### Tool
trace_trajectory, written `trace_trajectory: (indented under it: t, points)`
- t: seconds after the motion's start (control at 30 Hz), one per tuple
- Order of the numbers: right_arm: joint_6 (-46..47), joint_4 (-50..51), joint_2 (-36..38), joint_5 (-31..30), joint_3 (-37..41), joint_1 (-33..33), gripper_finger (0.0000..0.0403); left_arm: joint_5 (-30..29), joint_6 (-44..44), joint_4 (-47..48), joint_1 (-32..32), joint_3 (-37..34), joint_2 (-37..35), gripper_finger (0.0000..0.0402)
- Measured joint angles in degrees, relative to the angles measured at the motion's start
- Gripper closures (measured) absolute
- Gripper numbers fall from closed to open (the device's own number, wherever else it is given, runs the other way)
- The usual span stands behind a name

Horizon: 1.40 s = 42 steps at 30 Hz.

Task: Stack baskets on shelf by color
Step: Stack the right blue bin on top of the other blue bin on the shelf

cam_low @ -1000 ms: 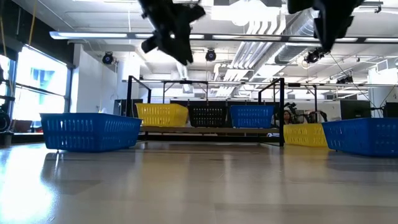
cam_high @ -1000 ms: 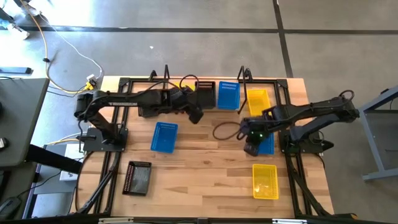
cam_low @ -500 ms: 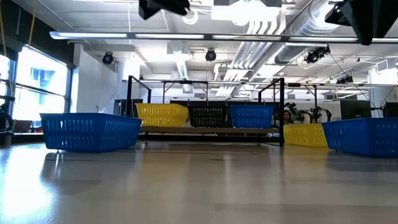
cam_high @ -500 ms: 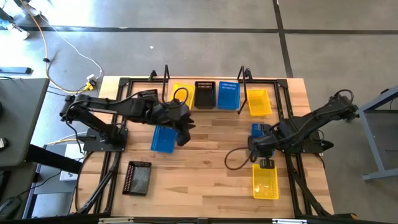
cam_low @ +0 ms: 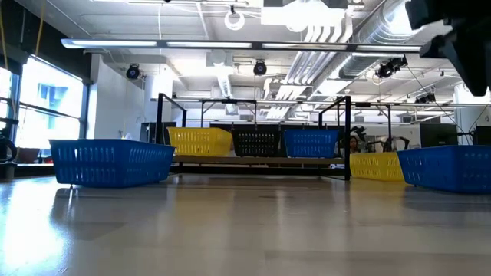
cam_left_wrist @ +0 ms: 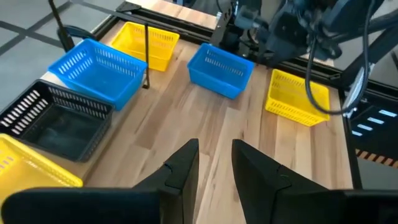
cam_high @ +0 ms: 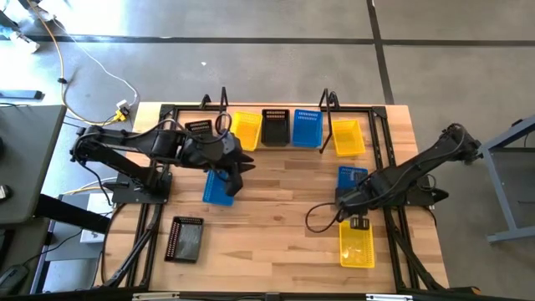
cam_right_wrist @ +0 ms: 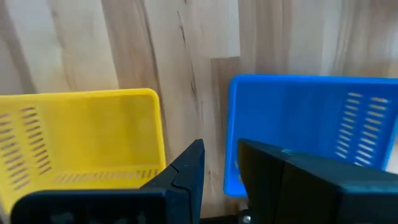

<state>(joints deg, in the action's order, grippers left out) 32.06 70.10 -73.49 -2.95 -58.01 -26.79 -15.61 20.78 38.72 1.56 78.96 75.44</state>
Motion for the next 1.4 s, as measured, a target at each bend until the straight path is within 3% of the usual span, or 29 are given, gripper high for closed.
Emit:
trace_trajectory:
  t: [0.83,0.93,1.07,1.2,1.4]
  points:
    - [3.39,-11.79,0.09,2.99,16.69,0.01,0.0320,-0.25,1.11,0.00,0.00,0.00,-0.04,0.0314]
    - [4.17,-12.22,0.09,2.68,16.61,0.17,0.0336,-0.25,1.11,0.00,0.00,0.00,-0.04,0.0314]
    - [4.15,-12.46,0.09,2.57,15.26,0.17,0.0393,-0.25,1.11,0.00,0.00,0.00,-0.04,0.0314]
    - [6.21,-12.15,0.09,2.57,13.25,0.17,0.0396,0.06,0.54,0.00,-0.02,0.00,-0.04,0.0314]
    - [8.18,-12.12,0.09,2.45,6.55,0.17,0.0400,5.28,0.04,0.76,-0.02,0.00,-0.02,0.0314]
